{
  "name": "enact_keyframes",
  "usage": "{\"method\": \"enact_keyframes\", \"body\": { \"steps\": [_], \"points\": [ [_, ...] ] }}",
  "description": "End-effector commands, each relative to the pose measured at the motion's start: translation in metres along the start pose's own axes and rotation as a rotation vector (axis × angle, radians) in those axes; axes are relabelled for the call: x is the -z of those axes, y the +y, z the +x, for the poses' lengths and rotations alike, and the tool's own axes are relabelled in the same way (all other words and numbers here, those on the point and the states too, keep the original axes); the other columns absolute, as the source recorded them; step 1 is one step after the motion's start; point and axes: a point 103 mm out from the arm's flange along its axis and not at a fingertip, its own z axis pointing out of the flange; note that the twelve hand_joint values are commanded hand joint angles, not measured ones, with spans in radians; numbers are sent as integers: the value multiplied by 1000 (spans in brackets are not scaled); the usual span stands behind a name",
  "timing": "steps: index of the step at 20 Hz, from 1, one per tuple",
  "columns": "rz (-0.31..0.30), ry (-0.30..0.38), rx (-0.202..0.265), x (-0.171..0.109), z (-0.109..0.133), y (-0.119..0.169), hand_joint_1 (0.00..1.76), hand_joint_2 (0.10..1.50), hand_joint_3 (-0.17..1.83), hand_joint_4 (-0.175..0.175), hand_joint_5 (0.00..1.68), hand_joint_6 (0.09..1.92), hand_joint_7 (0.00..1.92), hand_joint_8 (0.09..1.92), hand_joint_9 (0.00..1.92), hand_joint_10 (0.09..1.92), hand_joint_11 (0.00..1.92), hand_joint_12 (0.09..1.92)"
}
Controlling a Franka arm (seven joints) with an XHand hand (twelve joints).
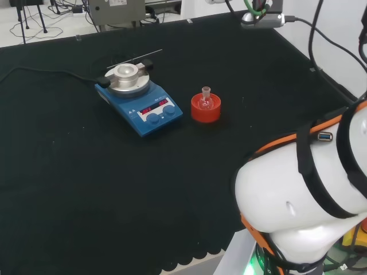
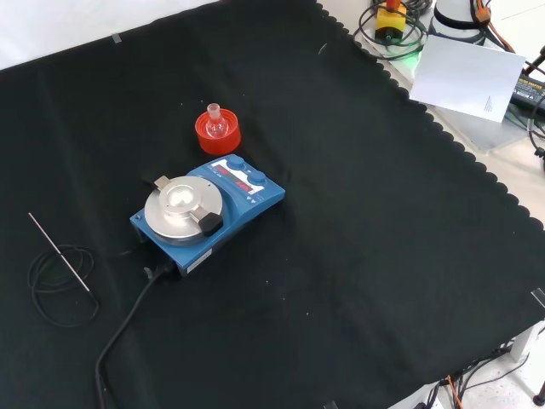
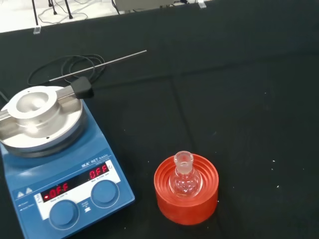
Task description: Pick up the round-bottom flask.
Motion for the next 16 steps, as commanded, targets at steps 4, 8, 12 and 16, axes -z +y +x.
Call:
{"method": "enact_keyframes", "body": {
  "steps": [4, 8, 12, 16],
  "points": [
    [4, 17, 0, -34, -7, 45, 253, 1228, 188, -29, 237, 87, 55, 441, 106, 638, 0, 922],
    [24, 18, -9, -58, -9, 55, 401, 1165, 168, -34, 254, 87, 82, 460, 122, 644, 0, 940],
    [61, -13, -11, -79, -9, 66, 568, 1075, 142, -36, 267, 87, 96, 473, 142, 650, 0, 957],
    [86, -32, -21, -96, -15, 74, 660, 942, 303, -41, 328, 87, 92, 502, 161, 657, 0, 983]
  ]
}}
